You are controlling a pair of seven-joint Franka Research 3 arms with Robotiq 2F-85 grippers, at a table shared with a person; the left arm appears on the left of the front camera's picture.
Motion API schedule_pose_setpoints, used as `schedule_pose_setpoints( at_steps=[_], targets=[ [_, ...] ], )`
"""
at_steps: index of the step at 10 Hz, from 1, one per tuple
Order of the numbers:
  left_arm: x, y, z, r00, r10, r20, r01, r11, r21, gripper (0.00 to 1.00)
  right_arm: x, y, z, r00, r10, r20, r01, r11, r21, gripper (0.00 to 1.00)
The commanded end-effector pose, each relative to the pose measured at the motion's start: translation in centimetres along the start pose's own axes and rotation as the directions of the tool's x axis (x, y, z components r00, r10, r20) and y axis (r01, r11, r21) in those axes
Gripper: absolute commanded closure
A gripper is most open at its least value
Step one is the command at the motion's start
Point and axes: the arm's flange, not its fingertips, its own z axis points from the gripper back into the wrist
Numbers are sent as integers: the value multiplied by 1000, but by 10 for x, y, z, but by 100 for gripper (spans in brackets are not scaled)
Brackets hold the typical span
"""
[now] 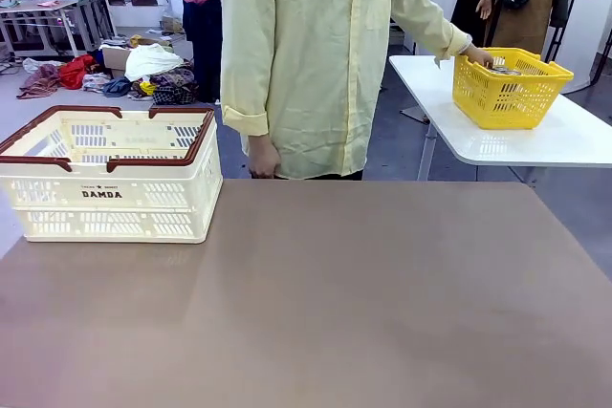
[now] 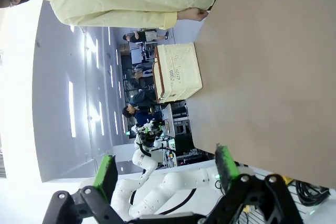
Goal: Place the drinks into the Shopping basket.
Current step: Pick up one drink and place it into the Shopping basket.
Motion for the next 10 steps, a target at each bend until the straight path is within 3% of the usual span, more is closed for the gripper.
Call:
schedule_pose_setpoints(
  at_steps=[1,10],
  targets=[
    [0,0,2,1000,-14,-4,14,1000,-10,0,0,1,4,1000,17,-10,-17,1000,3,0],
    [0,0,2,1000,-14,-4,14,1000,-10,0,0,1,4,1000,17,-10,-17,1000,3,0]
  ],
)
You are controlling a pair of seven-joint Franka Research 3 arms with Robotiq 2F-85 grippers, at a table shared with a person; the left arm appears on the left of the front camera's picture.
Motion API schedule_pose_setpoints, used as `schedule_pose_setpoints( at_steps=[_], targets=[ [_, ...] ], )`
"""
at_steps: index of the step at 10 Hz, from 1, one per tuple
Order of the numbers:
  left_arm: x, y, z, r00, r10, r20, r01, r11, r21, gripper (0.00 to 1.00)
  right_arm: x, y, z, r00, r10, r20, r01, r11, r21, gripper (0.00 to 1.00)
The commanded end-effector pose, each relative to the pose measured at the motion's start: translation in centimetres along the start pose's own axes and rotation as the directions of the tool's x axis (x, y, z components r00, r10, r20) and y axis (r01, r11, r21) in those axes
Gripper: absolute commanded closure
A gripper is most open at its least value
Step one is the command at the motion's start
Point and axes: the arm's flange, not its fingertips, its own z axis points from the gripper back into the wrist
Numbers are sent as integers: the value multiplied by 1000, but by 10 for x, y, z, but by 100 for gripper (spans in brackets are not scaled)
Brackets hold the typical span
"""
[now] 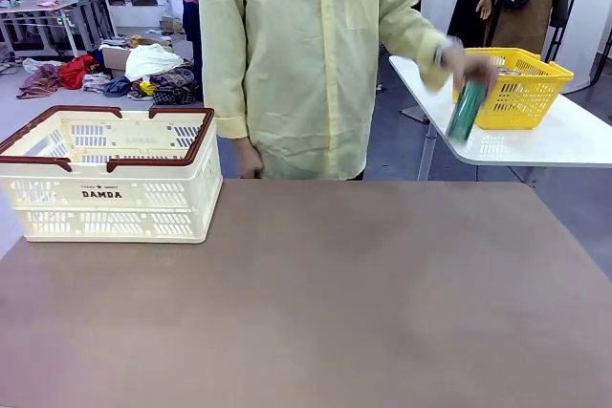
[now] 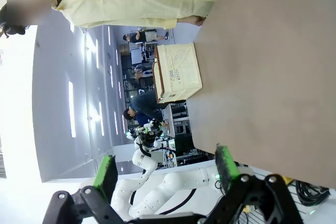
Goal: Place the drinks into the Shopping basket.
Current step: Pick up one drink and place it into the Shopping basket.
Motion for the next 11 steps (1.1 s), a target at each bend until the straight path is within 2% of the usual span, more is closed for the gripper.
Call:
schedule_pose_setpoints(
  at_steps=[1,11],
  targets=[
    [0,0,2,1000,-14,-4,14,1000,-9,0,0,1,4,1000,17,-11,-17,1000,4,0],
    [0,0,2,1000,-14,-4,14,1000,-9,0,0,1,4,1000,17,-11,-17,1000,4,0]
  ],
)
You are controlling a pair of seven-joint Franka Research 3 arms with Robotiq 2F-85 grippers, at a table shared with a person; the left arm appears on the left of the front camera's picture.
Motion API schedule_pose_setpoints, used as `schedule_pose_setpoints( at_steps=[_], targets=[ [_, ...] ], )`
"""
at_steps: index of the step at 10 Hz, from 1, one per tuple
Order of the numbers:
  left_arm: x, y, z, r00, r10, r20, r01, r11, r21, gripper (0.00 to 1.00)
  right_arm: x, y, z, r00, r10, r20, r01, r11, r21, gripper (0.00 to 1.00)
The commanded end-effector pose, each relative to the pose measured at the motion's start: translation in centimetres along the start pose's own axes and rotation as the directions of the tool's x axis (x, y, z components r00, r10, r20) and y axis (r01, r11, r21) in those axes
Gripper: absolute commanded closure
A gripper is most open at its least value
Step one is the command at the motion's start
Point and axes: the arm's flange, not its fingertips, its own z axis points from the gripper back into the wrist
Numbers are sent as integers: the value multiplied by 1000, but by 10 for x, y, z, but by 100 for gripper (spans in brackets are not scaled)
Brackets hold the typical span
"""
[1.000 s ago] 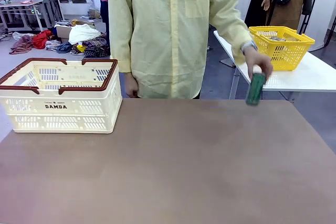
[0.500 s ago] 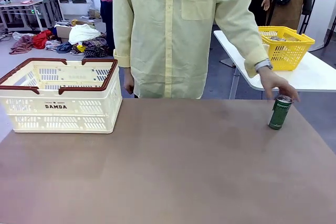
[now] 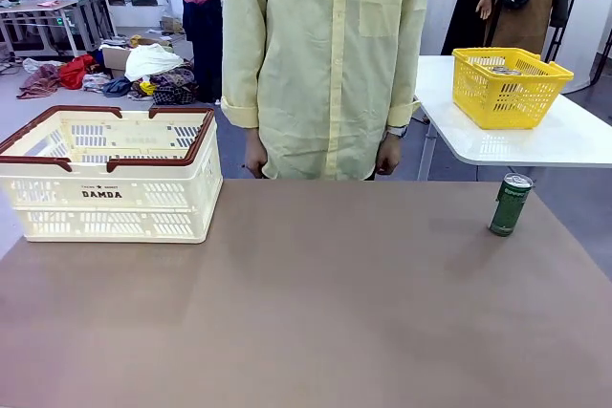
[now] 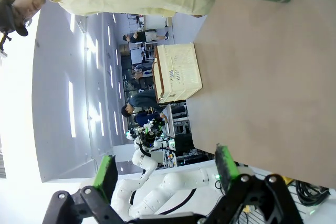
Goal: Place the drinks into the Shopping basket.
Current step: Pick up one drink and place it into the Shopping basket.
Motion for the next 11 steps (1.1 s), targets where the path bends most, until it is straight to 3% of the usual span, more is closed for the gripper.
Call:
schedule_pose_setpoints(
  at_steps=[1,3,4,6,7,9,10,11],
  targets=[
    [0,0,2,1000,-14,-3,14,1000,-9,0,0,0,0,1000,0,0,0,1000,0,0],
    [0,0,2,1000,-14,-3,14,1000,-9,0,5,47,-60,991,96,-96,-121,948,-294,0],
    [0,0,2,1000,-14,-3,14,1000,-9,0,16,72,-106,981,123,-152,-178,882,-437,0],
    [0,0,2,1000,-14,-3,14,1000,-9,0,24,97,-190,951,197,-239,-309,671,-674,0],
    [0,0,2,1000,-14,-3,14,1000,-9,0,20,105,-225,915,248,-317,-402,569,-717,0],
    [0,0,2,1000,-14,-3,14,1000,-9,0,13,111,-264,837,349,-422,-529,315,-788,0],
    [0,0,2,1000,-14,-3,14,1000,-9,0,14,110,-270,822,342,-456,-544,231,-807,0],
    [0,0,2,1000,-14,-3,14,1000,-9,0,20,108,-270,841,311,-443,-514,201,-834,0]
  ],
)
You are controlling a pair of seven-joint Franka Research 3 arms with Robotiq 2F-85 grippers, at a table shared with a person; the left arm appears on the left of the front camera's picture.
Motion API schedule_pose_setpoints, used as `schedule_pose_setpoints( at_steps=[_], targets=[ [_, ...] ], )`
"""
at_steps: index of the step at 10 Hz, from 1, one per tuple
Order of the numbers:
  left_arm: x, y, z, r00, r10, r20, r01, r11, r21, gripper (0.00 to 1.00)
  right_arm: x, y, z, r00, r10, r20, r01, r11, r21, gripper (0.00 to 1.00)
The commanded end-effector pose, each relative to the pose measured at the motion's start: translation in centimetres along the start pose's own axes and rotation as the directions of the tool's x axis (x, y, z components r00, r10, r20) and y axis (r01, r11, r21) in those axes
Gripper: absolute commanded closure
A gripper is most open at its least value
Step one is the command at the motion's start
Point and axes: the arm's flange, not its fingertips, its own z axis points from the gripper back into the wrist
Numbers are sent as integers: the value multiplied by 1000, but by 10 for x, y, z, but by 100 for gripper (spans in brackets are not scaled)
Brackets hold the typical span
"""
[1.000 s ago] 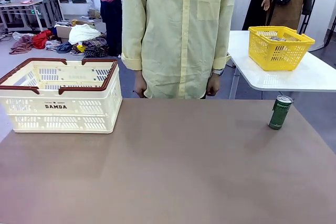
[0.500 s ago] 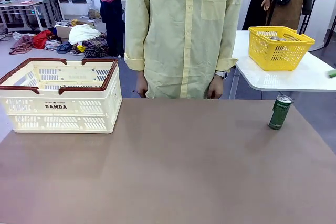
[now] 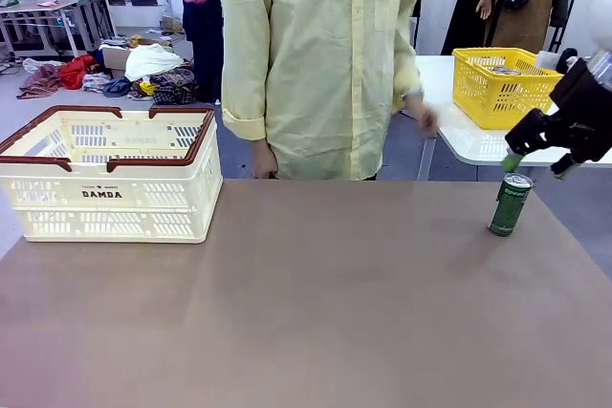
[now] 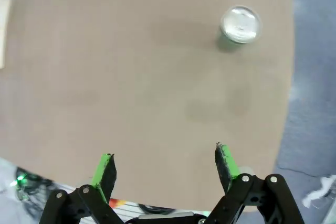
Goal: Place the drinks into the Shopping basket.
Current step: Pick up one drink and place it into the Shopping basket.
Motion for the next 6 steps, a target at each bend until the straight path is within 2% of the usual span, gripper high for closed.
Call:
schedule_pose_setpoints(
  at_steps=[1,2,3,4,5,6],
  targets=[
    [0,0,2,1000,-13,-1,13,1000,-11,0,9,-22,1,996,-89,-21,87,994,-73,0],
    [0,0,2,1000,-13,-1,13,1000,-11,0,2,-30,11,982,-183,39,185,982,-33,0],
    [0,0,2,1000,-13,-1,13,1000,-11,0,1,-13,-3,1000,-16,-18,15,999,-52,0],
    [0,0,2,1000,-13,-1,13,1000,-11,0,0,-29,0,997,-77,-11,76,995,-58,0],
    [0,0,2,1000,-13,-1,13,1000,-11,0,4,-23,-5,997,-75,32,79,989,-127,0],
    [0,0,2,1000,-13,-1,13,1000,-11,0,18,-35,-11,990,-129,48,134,985,-111,0]
  ],
)
